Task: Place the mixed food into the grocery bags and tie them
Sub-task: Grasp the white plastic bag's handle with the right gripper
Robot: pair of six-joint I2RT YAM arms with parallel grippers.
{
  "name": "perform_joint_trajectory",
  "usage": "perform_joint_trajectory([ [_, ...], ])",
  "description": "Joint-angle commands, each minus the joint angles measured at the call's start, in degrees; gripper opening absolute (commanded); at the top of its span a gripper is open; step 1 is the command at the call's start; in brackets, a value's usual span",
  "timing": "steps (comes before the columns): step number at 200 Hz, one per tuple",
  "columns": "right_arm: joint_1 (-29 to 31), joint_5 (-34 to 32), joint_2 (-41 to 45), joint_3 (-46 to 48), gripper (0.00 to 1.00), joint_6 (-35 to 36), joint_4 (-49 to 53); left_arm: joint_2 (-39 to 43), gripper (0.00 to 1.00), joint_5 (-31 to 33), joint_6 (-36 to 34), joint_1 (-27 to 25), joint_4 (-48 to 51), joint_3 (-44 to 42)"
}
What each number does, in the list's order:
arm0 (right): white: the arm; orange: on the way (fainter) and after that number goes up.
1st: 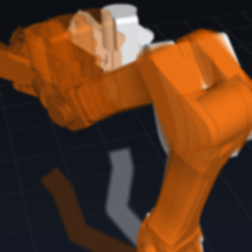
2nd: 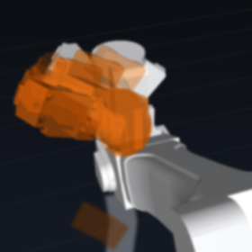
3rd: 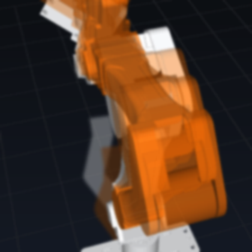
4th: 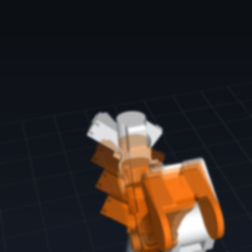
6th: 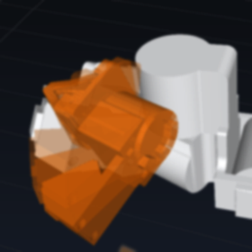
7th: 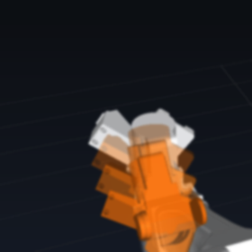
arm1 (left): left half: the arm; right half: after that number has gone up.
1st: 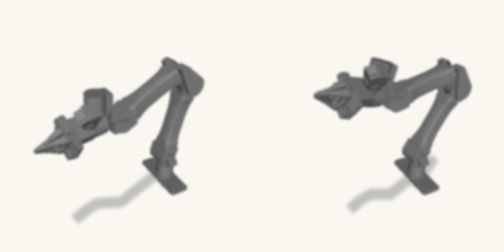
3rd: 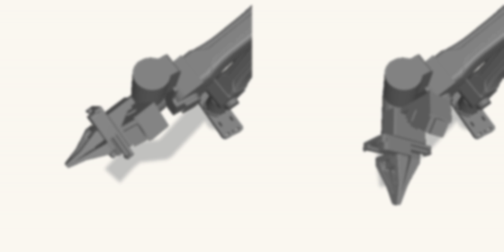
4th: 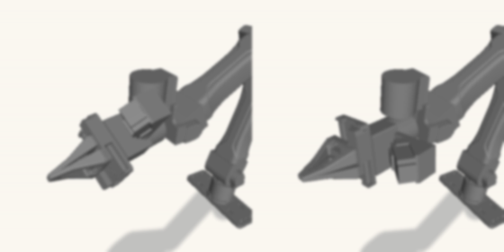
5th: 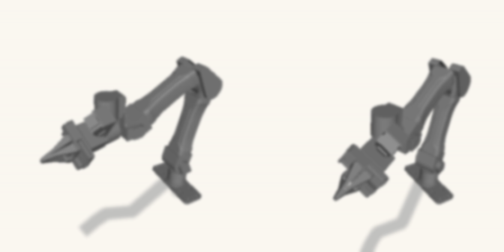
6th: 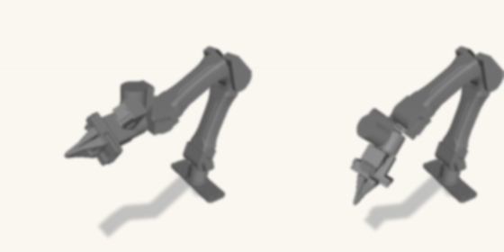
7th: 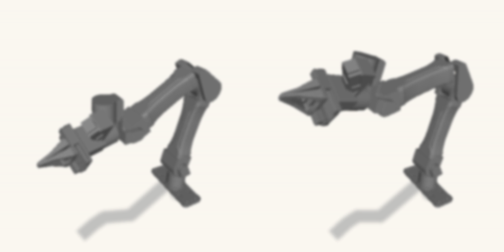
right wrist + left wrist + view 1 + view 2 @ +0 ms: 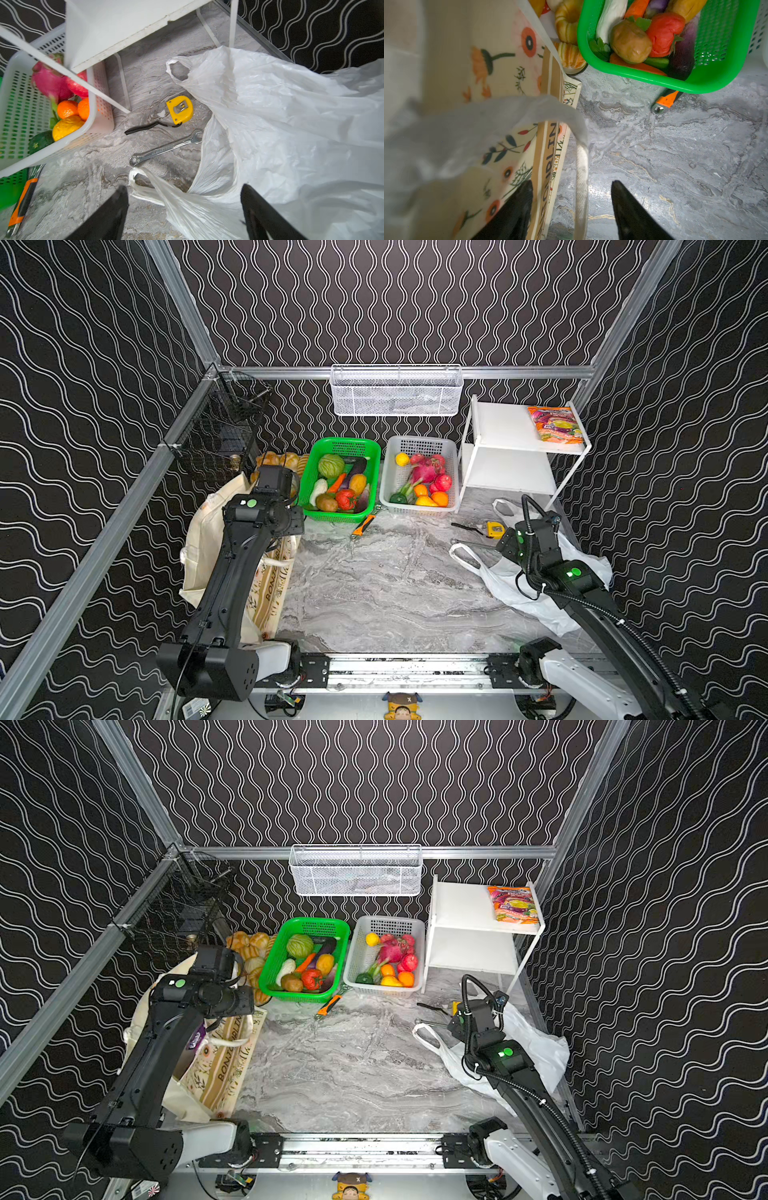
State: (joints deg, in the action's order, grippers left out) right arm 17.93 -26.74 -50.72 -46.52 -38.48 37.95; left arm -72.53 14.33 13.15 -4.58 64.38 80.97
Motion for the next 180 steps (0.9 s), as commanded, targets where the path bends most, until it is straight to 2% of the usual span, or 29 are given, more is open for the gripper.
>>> perform_joint_trajectory([
  [1,-3.35,3.52,-0.70,1.13,0.84,0.43,0.71,0.86,0.63,-2.77,-1.70,0.27,-0.65,0.98],
  [14,-5.89,5.63,-1.85,1.67,0.83,0.37,0.58,2.04,0.64,-11.93,-4.16,0.27,-2.77,0.79],
  [35,-8.12,5.37,-4.54,2.52,0.76,-0.85,0.79,5.41,0.65,-27.52,-4.98,0.18,-7.16,-0.31],
  [64,-11.61,5.68,-8.74,4.27,0.70,-3.42,0.53,9.45,0.64,-45.41,-0.21,-0.38,-13.07,-1.21],
  [79,-13.54,6.82,-10.36,5.58,0.68,-2.96,-0.99,10.95,0.64,-50.94,2.30,-1.57,-16.13,-2.10],
  [93,-15.25,7.29,-11.64,6.36,0.66,-1.84,-2.76,11.80,0.64,-52.93,3.03,-3.27,-17.12,-2.37],
  [108,-17.16,8.27,-13.54,7.09,0.64,-0.67,-5.18,11.96,0.64,-52.43,3.08,-5.24,-16.75,-2.31],
  [133,-18.29,13.80,-18.53,6.18,0.62,2.28,-9.03,12.15,0.64,-51.58,3.74,-7.96,-17.81,-3.39],
  [161,-18.31,11.51,-26.36,3.79,0.60,2.93,-9.12,12.37,0.64,-49.99,5.68,-10.79,-19.86,-4.88],
  [180,-18.33,10.81,-30.13,3.10,0.48,4.28,-10.08,12.43,0.64,-48.77,6.19,-12.21,-20.58,-5.58],
])
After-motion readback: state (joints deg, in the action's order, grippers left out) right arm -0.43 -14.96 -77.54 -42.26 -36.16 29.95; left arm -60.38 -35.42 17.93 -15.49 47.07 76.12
